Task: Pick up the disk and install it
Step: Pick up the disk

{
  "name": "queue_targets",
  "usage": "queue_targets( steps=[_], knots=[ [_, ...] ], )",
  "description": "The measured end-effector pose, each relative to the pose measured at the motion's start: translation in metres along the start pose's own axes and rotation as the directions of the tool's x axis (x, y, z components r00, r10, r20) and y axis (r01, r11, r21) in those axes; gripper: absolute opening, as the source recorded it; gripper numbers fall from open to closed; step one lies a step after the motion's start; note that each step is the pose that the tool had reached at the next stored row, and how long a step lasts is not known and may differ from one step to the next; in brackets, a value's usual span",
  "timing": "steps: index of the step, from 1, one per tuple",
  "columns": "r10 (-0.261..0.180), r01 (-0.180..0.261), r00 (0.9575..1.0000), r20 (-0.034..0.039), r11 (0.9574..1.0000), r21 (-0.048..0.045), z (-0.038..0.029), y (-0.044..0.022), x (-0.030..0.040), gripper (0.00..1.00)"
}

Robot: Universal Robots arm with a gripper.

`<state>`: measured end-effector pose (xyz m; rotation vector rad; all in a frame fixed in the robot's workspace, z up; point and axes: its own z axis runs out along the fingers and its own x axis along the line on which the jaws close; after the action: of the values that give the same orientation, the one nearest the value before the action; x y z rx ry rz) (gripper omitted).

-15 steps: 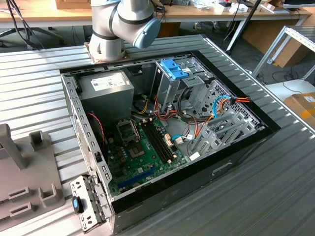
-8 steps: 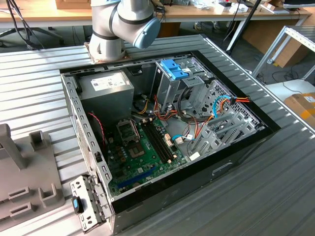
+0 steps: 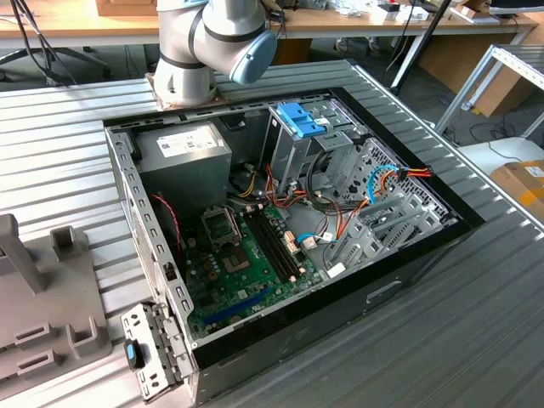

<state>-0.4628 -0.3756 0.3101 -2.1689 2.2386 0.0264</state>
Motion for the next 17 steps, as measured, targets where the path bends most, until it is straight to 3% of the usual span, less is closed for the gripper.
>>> queue_targets(
  steps=[4, 6, 17],
  knots=[
    [0.0, 0.0, 1.0, 0.0001, 1.0, 0.0001, -0.0012, 0.0, -0.0001, 0.37],
    [0.0, 0.0, 1.0, 0.0001, 1.0, 0.0, -0.0073, 0.0, -0.0002, 0.37],
    [-0.001, 0.001, 1.0, -0.0003, 1.0, -0.0005, -0.0098, 0.0, -0.0003, 0.37]
  ],
)
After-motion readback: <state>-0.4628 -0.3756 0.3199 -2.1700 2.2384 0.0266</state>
